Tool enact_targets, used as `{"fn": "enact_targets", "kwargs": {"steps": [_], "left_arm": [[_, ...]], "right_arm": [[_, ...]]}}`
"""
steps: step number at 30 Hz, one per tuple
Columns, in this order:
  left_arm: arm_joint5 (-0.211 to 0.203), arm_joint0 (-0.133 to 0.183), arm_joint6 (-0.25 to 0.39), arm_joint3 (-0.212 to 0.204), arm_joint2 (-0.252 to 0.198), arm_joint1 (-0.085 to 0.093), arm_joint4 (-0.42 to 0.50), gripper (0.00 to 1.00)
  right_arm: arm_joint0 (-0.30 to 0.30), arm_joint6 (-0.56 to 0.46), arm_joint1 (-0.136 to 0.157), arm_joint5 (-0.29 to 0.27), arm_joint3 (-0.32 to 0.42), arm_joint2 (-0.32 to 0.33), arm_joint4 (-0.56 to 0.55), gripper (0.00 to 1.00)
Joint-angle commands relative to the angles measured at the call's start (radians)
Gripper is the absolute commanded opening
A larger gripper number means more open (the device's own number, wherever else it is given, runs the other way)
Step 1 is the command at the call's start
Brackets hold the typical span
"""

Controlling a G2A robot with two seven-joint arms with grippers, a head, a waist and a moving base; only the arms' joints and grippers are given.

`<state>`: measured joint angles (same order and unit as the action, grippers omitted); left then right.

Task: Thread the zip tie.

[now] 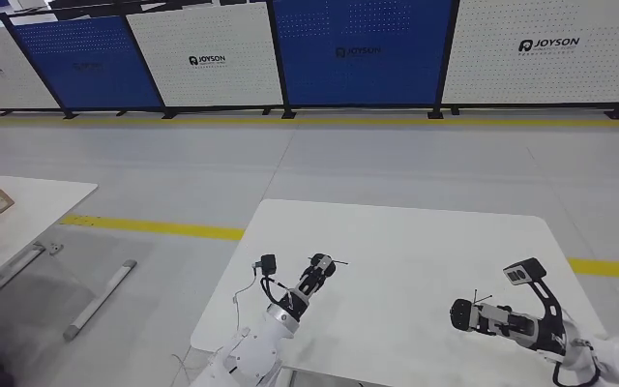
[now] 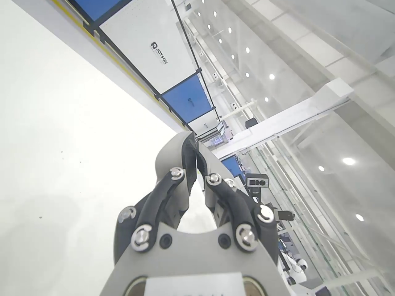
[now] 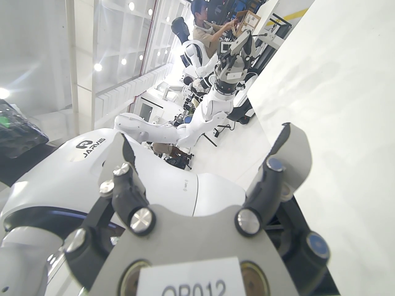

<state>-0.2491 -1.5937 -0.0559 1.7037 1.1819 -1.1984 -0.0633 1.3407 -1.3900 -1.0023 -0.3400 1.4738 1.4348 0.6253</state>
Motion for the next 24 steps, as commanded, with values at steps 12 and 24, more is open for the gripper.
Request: {"fn": "enact_targets", "kwargs": {"steps": [12,24], "left_arm": [[0.047,0.002,-0.096,-0.057,-0.042,-0.008,-0.184,0.0],[0.017,-0.022,-0.021,0.01,-0.028,-0.004,-0.118,0.0]], "right_arm": [[0.0,0.0,0.0,0.0,0.0,0.0,0.0,1.0],[0.0,0.0,0.0,0.0,0.0,0.0,0.0,1.0]]}}
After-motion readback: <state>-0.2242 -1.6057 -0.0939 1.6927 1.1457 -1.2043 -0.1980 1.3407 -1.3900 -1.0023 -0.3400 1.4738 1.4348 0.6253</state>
